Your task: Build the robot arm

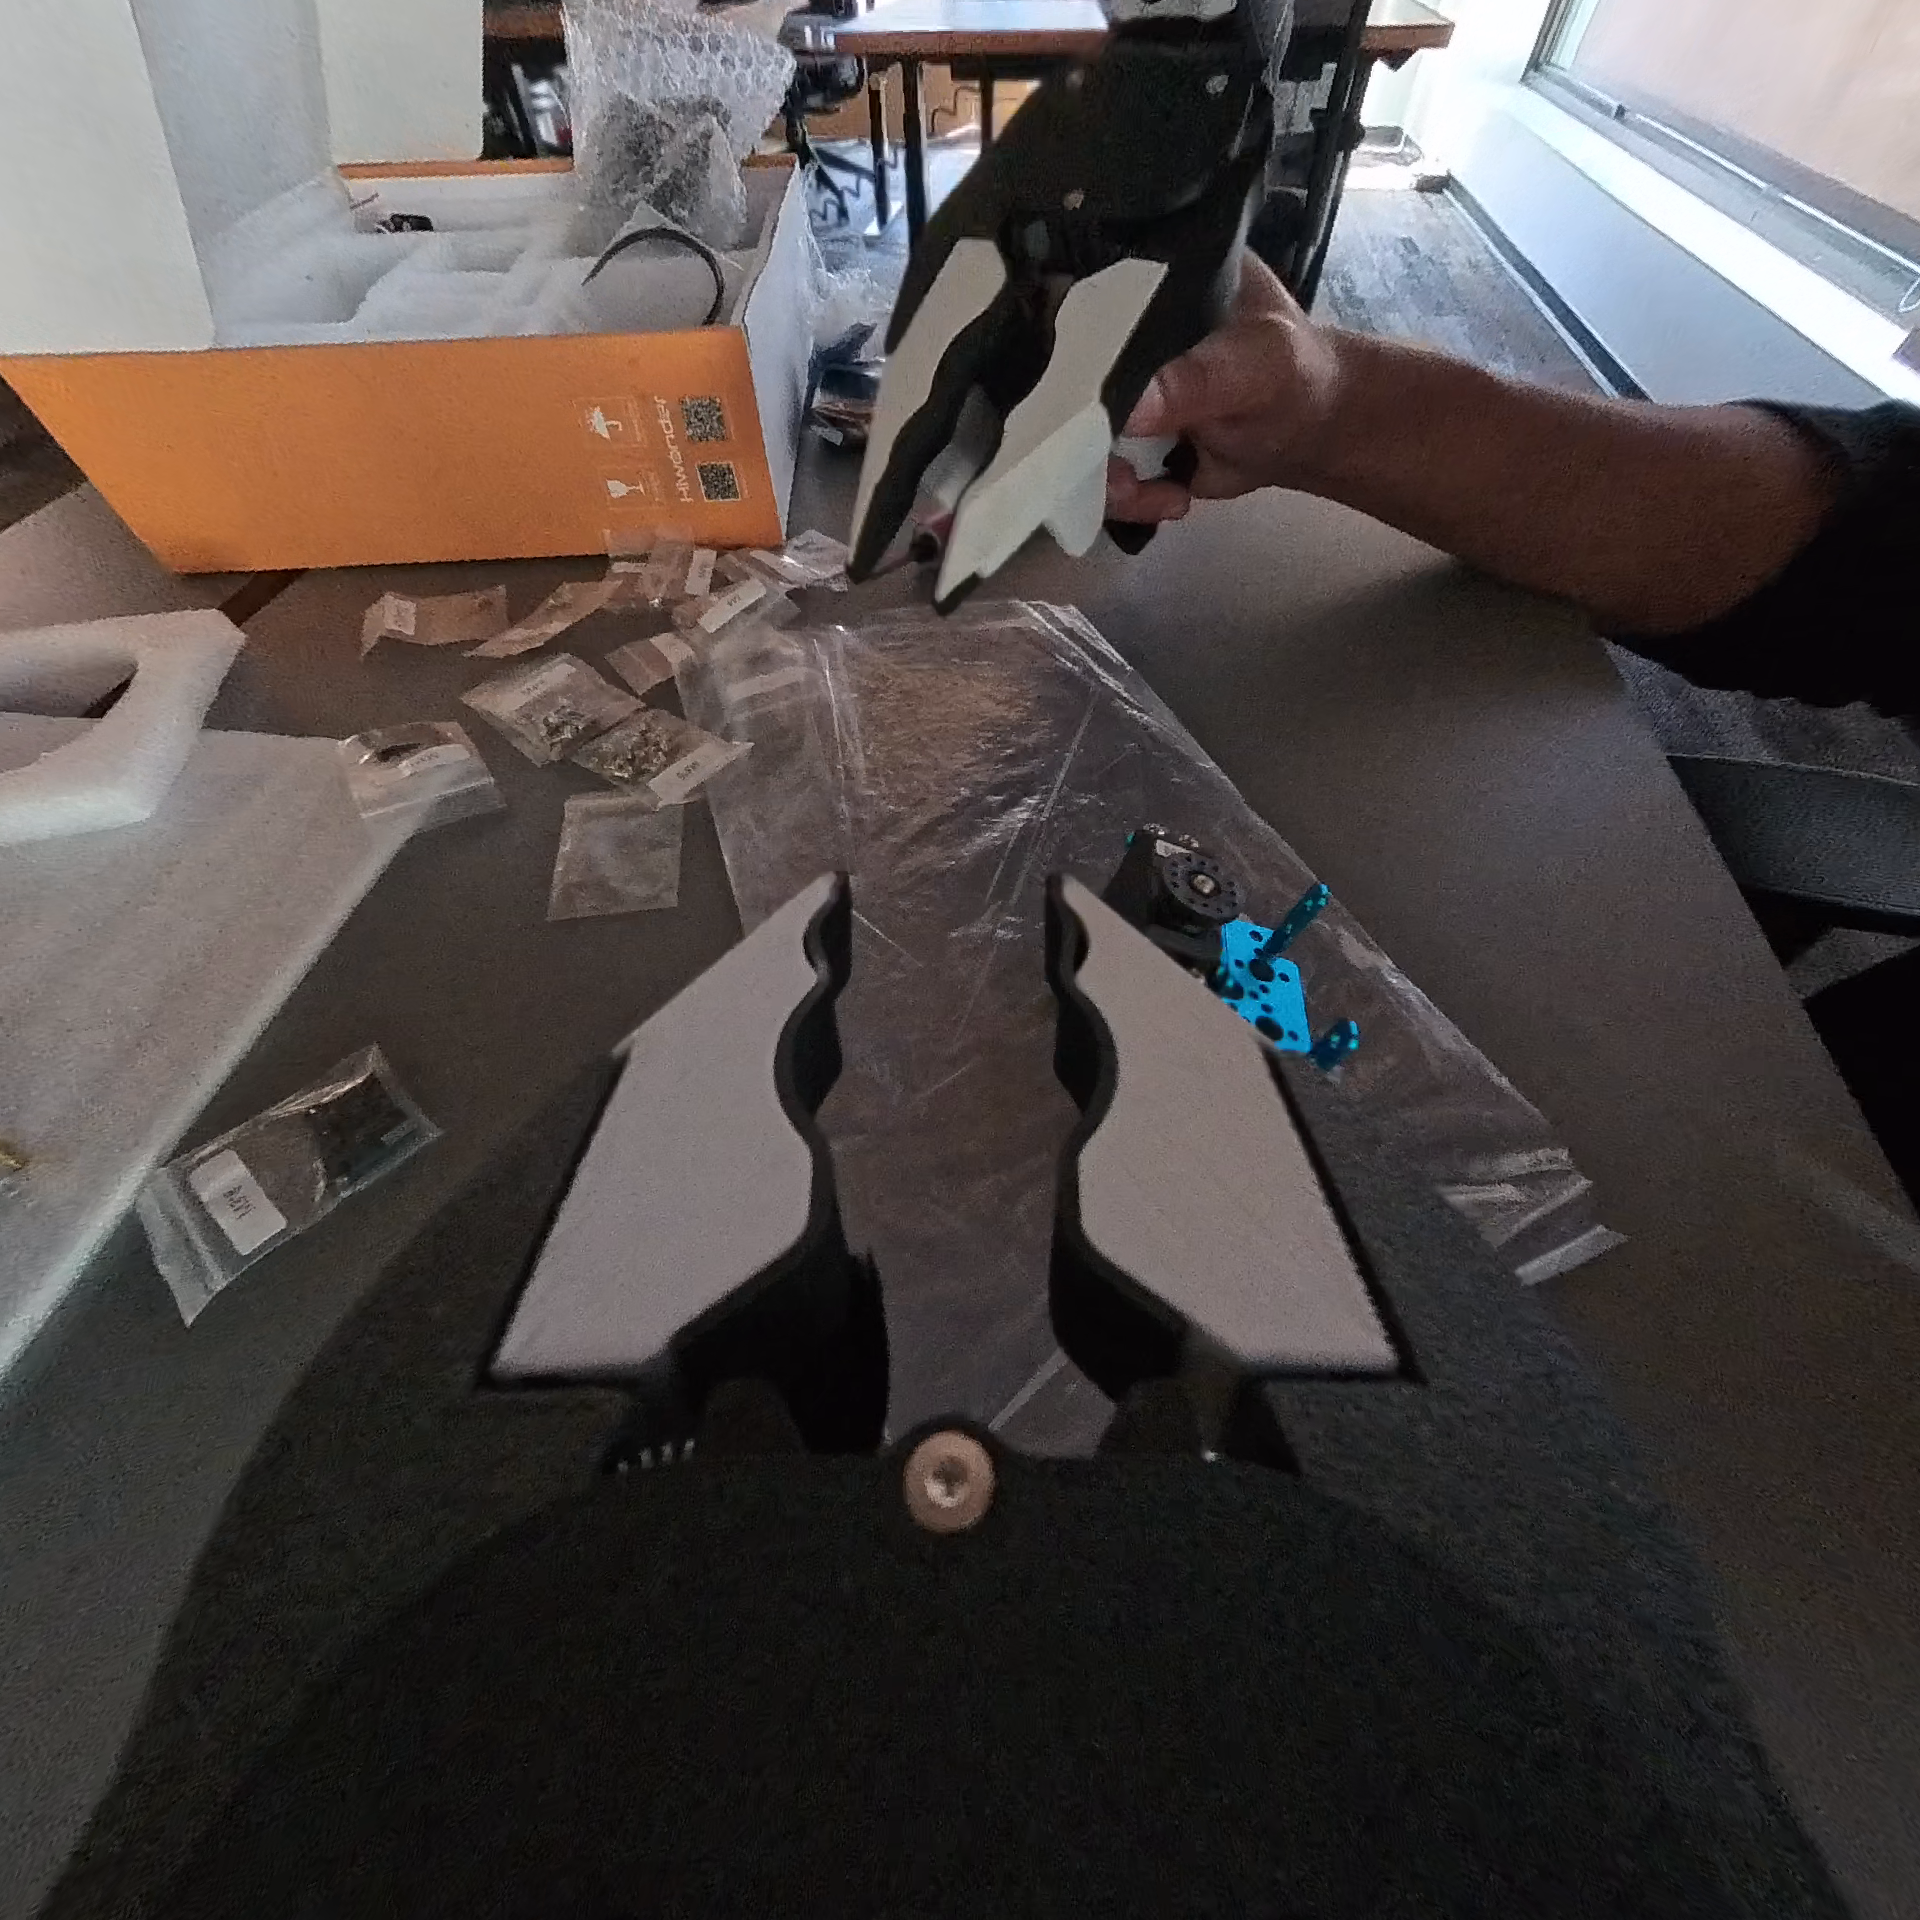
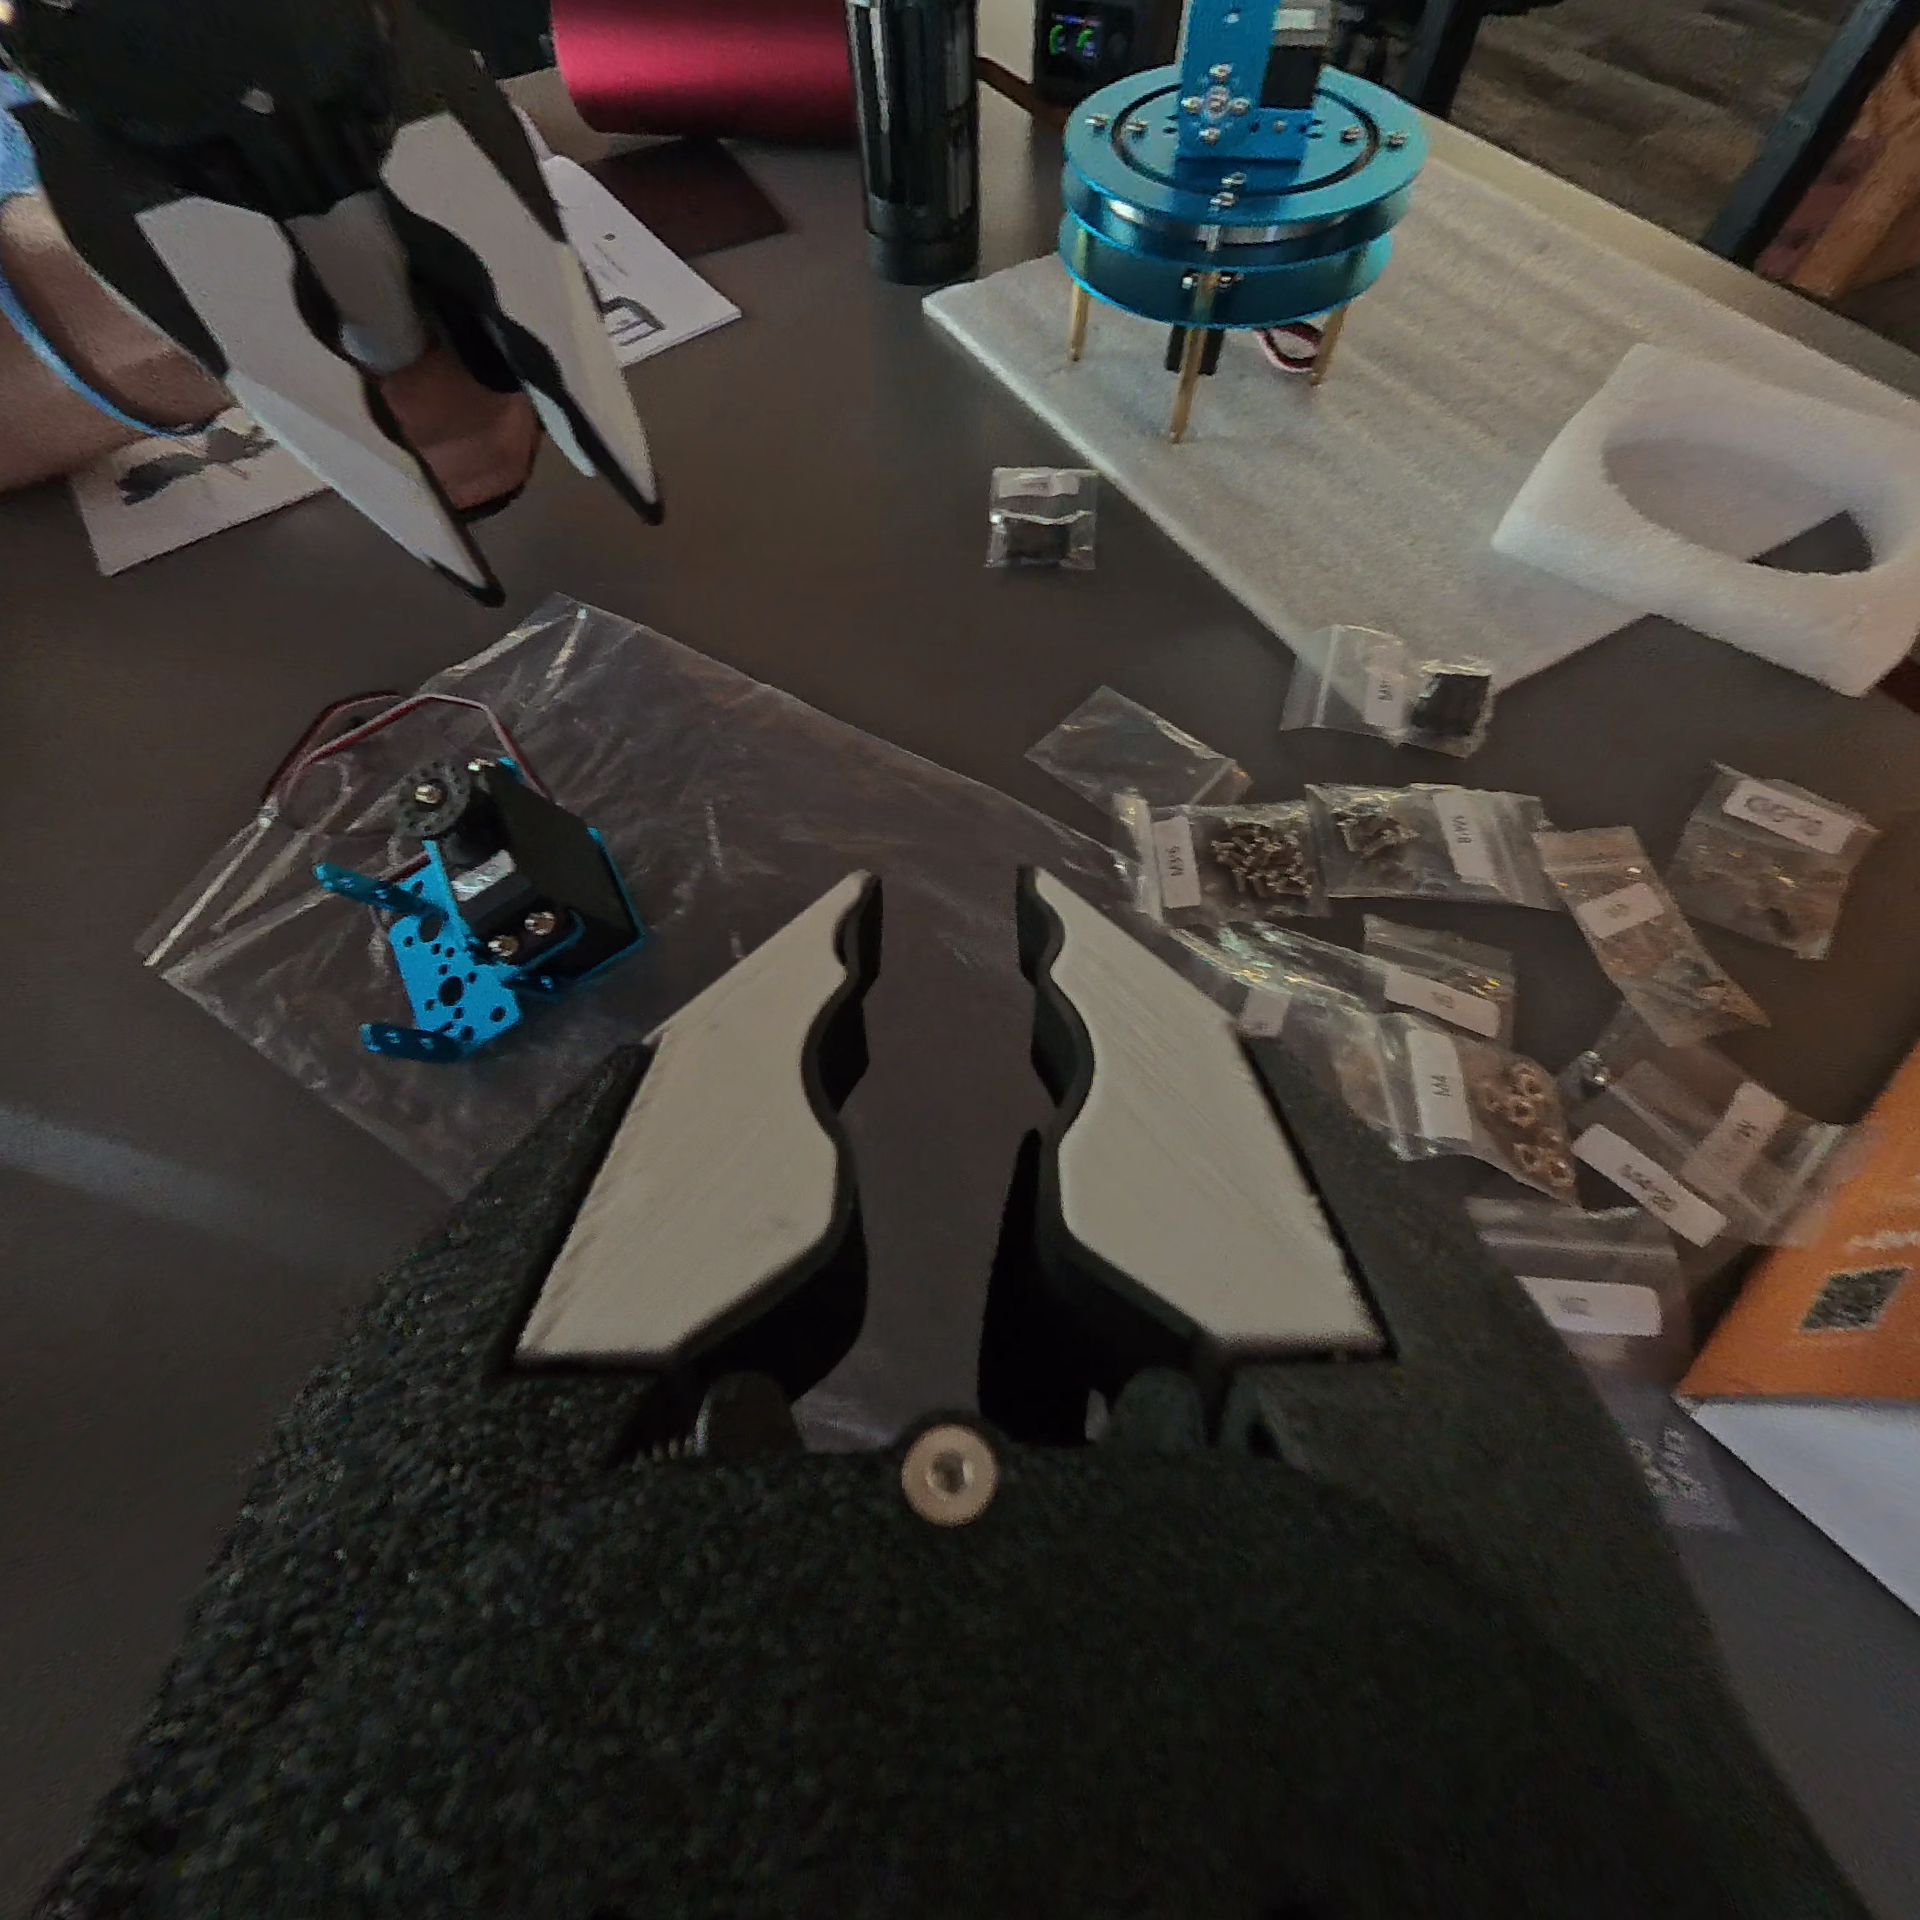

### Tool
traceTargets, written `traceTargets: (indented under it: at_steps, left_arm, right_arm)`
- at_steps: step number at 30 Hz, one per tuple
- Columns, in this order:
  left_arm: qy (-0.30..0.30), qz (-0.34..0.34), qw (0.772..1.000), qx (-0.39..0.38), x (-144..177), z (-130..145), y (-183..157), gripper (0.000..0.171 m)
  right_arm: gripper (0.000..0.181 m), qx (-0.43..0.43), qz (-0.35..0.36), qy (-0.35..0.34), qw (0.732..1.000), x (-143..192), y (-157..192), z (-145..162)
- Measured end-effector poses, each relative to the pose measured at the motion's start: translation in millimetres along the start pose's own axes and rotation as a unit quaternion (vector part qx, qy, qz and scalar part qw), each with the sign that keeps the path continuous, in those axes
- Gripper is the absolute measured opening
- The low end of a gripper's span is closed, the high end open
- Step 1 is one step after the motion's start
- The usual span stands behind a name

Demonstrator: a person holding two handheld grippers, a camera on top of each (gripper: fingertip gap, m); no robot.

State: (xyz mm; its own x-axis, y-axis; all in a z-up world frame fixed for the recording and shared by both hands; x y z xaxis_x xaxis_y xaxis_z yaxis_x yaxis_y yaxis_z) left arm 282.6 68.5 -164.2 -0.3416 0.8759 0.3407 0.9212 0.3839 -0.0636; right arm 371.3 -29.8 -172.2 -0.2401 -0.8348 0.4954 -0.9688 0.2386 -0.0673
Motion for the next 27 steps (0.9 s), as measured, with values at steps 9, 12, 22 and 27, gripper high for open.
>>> traceTargets:
  at_steps: [9, 12, 22, 27]
  left_arm:
    - [0.014, 0.051, 0.998, 0.022, -1.3, 5.3, -15.1, 0.030]
    - [0.030, 0.071, 0.997, 0.025, -9.3, 9.0, -26.1, 0.033]
    - [0.066, 0.090, 0.994, 0.011, -27.9, 25.0, -38.6, 0.031]
    - [0.072, 0.094, 0.993, -0.002, -30.4, 28.0, -41.1, 0.027]
  right_arm:
    - [0.026, 0.004, 0.010, 0.027, 1.000, -9.5, -9.5, 13.9]
    - [0.026, 0.016, 0.013, 0.052, 0.998, -14.9, -7.2, 23.1]
    - [0.025, 0.040, 0.000, 0.072, 0.997, -23.0, 4.9, 31.4]
    - [0.025, 0.045, -0.006, 0.080, 0.996, -25.4, 8.5, 34.3]
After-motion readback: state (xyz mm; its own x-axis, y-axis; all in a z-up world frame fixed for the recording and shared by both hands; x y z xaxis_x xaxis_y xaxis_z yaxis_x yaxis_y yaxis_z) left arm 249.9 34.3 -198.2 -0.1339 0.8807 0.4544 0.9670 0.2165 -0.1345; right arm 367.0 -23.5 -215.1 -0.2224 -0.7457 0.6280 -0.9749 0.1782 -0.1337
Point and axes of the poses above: each gripper's, where its closed fingertips meet, x back along the fingers, z out of its underside, y = z × x across the jaws, the point moved 1 cm from there along x, back along the fingers, and after that the axes turned 12 degrees about z, right-handed, at the moved point
